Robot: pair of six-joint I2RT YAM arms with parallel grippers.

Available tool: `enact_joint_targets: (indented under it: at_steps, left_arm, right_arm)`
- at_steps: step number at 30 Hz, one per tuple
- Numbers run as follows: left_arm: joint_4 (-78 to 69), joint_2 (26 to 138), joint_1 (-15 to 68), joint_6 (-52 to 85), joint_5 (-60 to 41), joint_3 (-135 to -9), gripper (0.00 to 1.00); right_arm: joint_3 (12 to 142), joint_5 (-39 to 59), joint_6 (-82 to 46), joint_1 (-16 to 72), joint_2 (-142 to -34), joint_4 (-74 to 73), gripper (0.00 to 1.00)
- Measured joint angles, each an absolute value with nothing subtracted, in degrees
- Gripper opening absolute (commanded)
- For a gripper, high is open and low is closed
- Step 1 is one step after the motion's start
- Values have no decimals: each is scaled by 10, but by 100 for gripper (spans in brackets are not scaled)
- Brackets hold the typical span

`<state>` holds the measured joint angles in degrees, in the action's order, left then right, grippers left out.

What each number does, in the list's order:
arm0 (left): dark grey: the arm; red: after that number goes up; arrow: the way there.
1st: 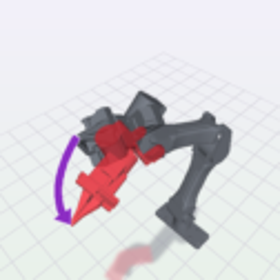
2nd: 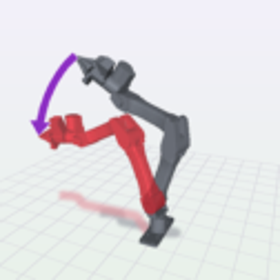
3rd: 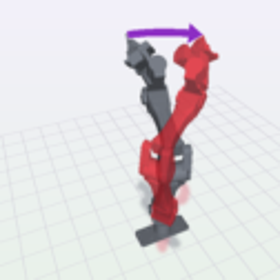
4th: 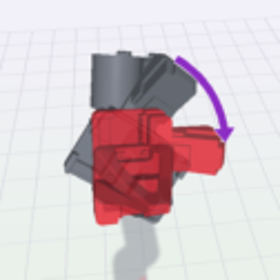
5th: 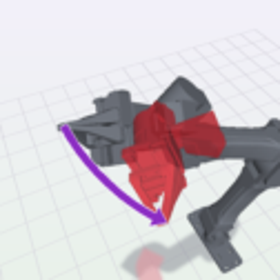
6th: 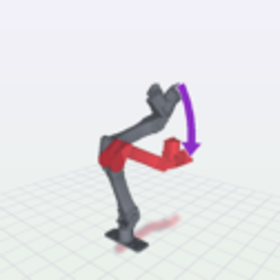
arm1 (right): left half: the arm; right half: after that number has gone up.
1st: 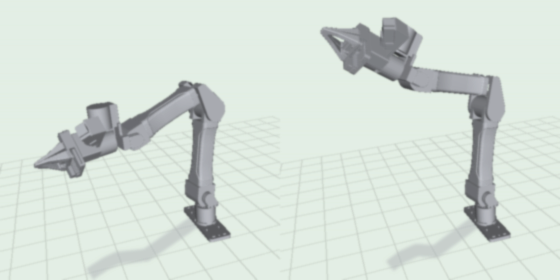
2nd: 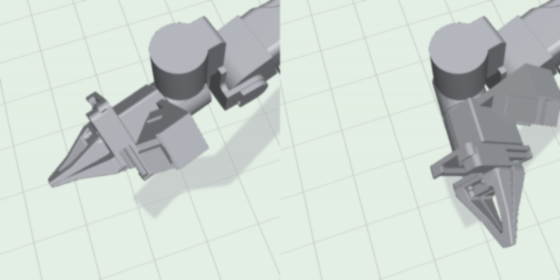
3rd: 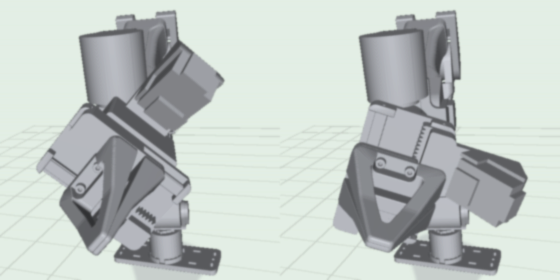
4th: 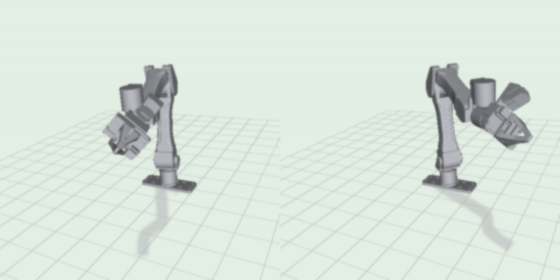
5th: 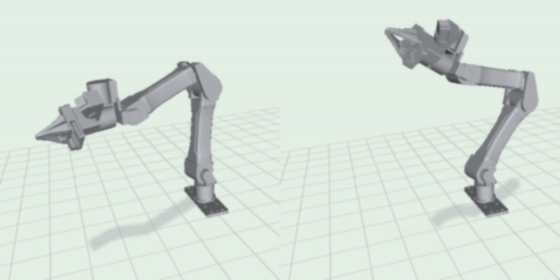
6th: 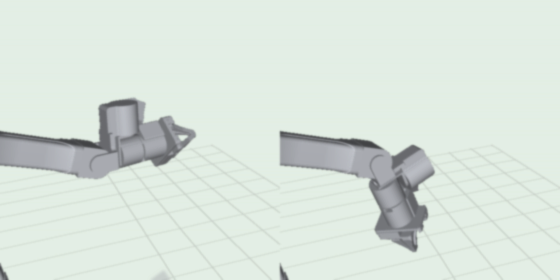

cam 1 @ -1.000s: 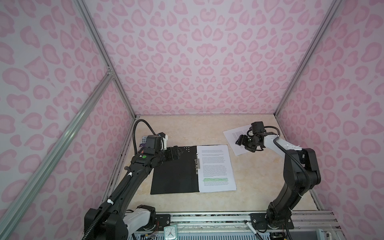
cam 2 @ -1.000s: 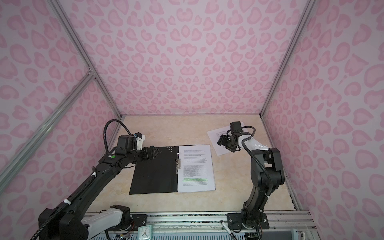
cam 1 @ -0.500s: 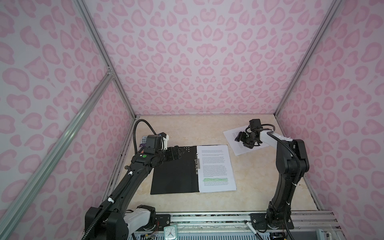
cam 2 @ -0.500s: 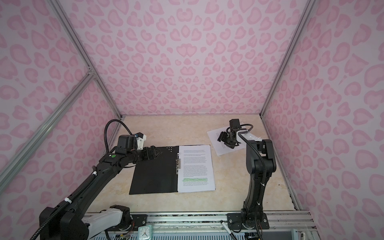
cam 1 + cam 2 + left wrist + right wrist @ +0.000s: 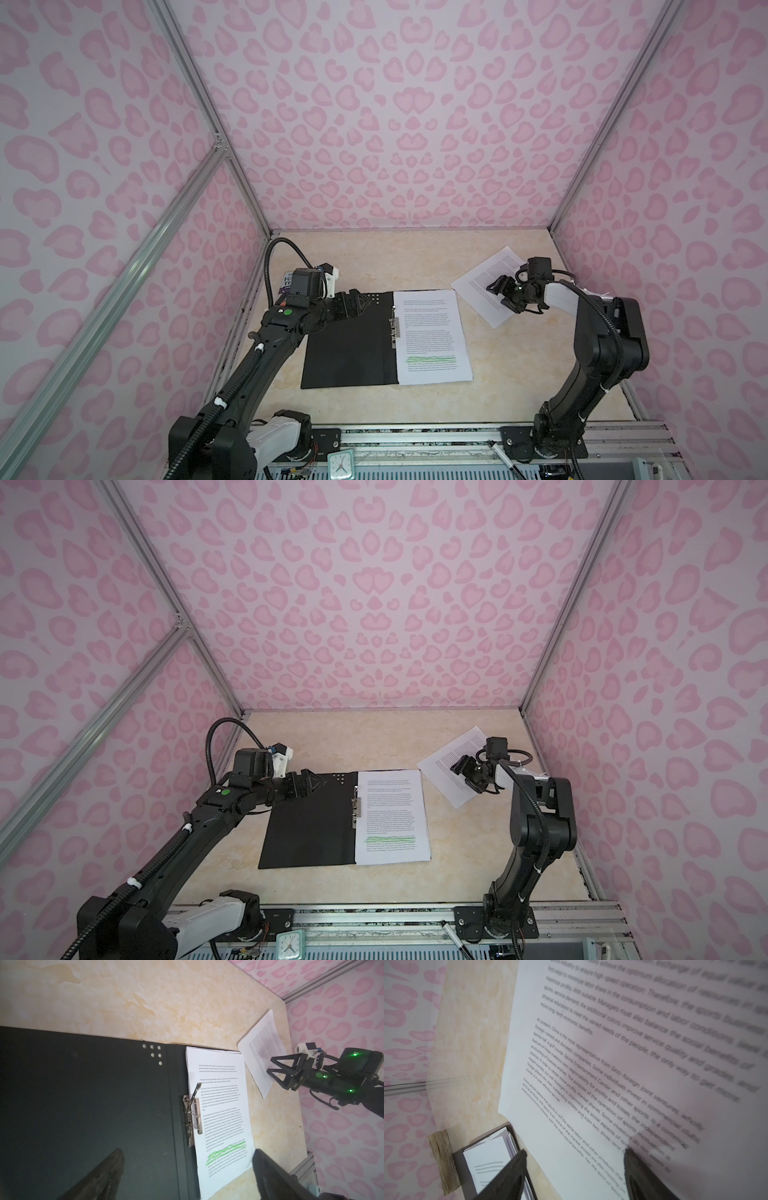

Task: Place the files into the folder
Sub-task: 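Pinch the top loose sheet with the right gripper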

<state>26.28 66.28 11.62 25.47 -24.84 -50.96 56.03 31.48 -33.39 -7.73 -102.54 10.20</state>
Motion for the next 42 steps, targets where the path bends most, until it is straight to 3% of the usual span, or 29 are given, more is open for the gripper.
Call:
enact_joint_targets:
  at_steps: [11,18,28,42]
  left_arm:
    - [240,658,116,265,-326,-515,98]
    - [221,657,138,277,-371,-517,99]
    - [191,695,277,315,-375,-528,99]
    - [188,932,429,295,-343,-700,96]
  right_arm:
    - [451,317,-338,-192,-883,152,75]
    - [541,310,-336,-164,-949,154,73]
    - [685,292,-317,-163,-1095,141,73]
    - [522,340,-365,-163,-1023,12,72]
